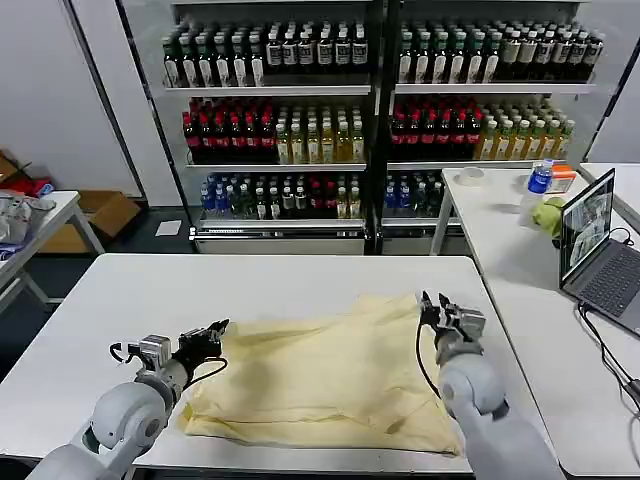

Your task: Fold and organize the clothes.

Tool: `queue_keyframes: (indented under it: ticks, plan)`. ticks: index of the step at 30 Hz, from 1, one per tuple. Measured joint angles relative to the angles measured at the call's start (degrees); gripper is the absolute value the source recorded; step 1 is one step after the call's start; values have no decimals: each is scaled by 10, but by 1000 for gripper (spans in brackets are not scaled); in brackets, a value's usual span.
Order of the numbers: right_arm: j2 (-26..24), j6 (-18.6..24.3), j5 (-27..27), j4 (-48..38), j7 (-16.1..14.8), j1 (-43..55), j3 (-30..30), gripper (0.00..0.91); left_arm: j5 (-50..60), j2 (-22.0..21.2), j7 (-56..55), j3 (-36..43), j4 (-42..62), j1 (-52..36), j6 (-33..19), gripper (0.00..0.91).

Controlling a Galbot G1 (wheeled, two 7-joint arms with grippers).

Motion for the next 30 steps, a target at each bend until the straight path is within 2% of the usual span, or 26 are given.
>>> queue_keyframes:
  ticks: [4, 5, 6, 7, 9, 18, 30]
  plan:
    - [19, -6, 20, -43, 18, 31, -8, 907, 0, 0, 1, 3, 2, -3, 0, 20]
    - [23, -7, 25, -52, 22, 37, -9, 766, 0, 0, 1, 3, 3, -4, 0, 20]
    - [27, -8, 30, -59, 26, 42, -10, 766, -1, 1, 1, 4, 3, -5, 0, 20]
    - [30, -9, 35, -65, 30, 46, -11, 272, -1, 1, 1, 4, 4, -6, 0, 20]
    - [35, -10, 48, -74, 38, 52, -12, 0, -1, 1, 1, 5, 5, -7, 0, 20]
    - [42, -14, 95, -93, 66, 65, -16, 0, -2, 2, 2, 8, 6, -9, 0, 20]
    - [47, -16, 124, -107, 73, 77, -16, 0, -2, 1, 3, 13, 12, -16, -1, 20]
